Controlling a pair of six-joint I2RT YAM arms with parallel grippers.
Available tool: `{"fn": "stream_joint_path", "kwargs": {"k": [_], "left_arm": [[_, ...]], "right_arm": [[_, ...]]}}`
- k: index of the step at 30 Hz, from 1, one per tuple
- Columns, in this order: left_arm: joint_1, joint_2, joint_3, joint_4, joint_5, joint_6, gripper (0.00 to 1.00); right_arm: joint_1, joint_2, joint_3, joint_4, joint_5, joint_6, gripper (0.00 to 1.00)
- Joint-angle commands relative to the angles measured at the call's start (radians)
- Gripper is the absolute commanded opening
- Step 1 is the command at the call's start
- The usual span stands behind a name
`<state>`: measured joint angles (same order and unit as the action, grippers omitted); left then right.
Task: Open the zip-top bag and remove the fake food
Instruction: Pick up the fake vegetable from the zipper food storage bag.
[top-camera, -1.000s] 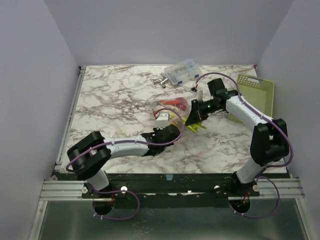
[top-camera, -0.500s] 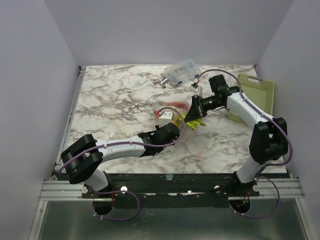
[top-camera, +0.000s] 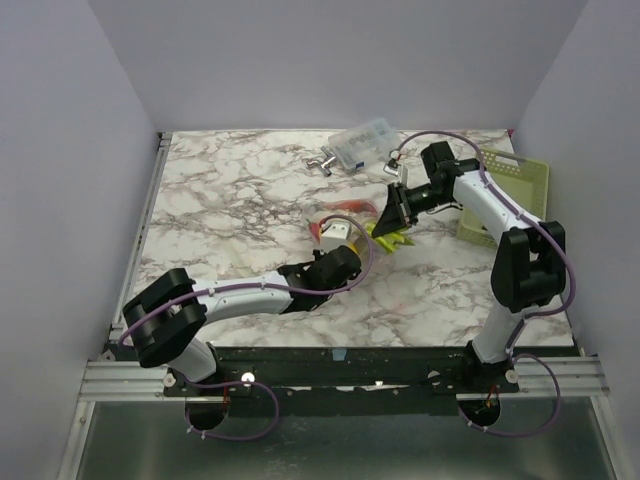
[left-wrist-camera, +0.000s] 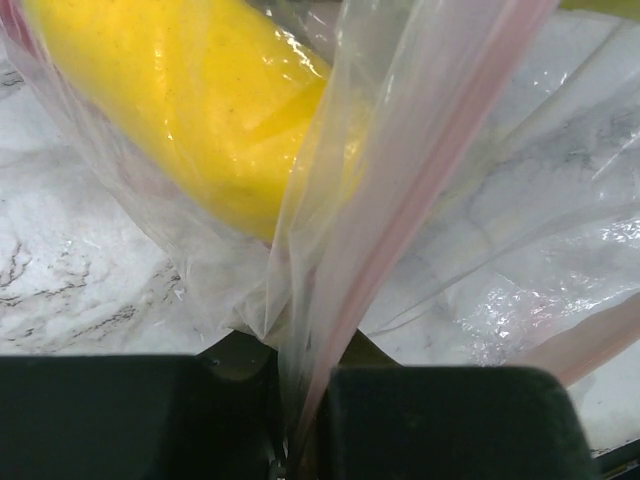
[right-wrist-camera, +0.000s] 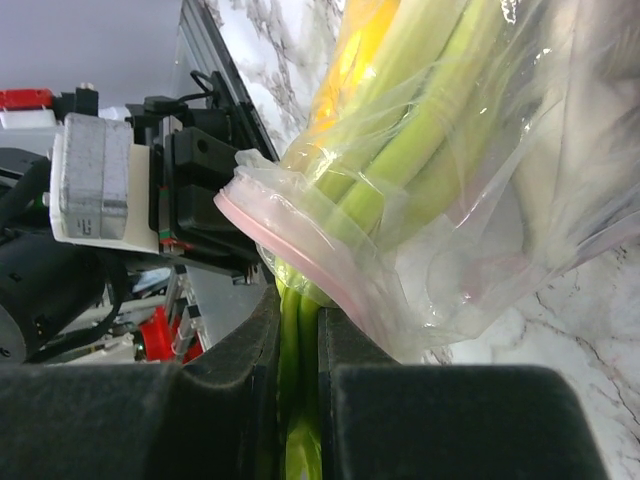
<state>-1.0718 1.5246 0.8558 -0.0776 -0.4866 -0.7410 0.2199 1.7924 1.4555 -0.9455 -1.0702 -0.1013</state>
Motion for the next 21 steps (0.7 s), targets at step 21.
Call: {"fn": "stream_joint_path", "kwargs": {"k": [21], "left_arm": [[0.018, -0.02, 0.071, -0.116, -0.007, 0.156, 0.0]], "right_arm": [[-0.017, 0.043, -0.107, -0.017, -0.016, -0.167, 0.15]]}}
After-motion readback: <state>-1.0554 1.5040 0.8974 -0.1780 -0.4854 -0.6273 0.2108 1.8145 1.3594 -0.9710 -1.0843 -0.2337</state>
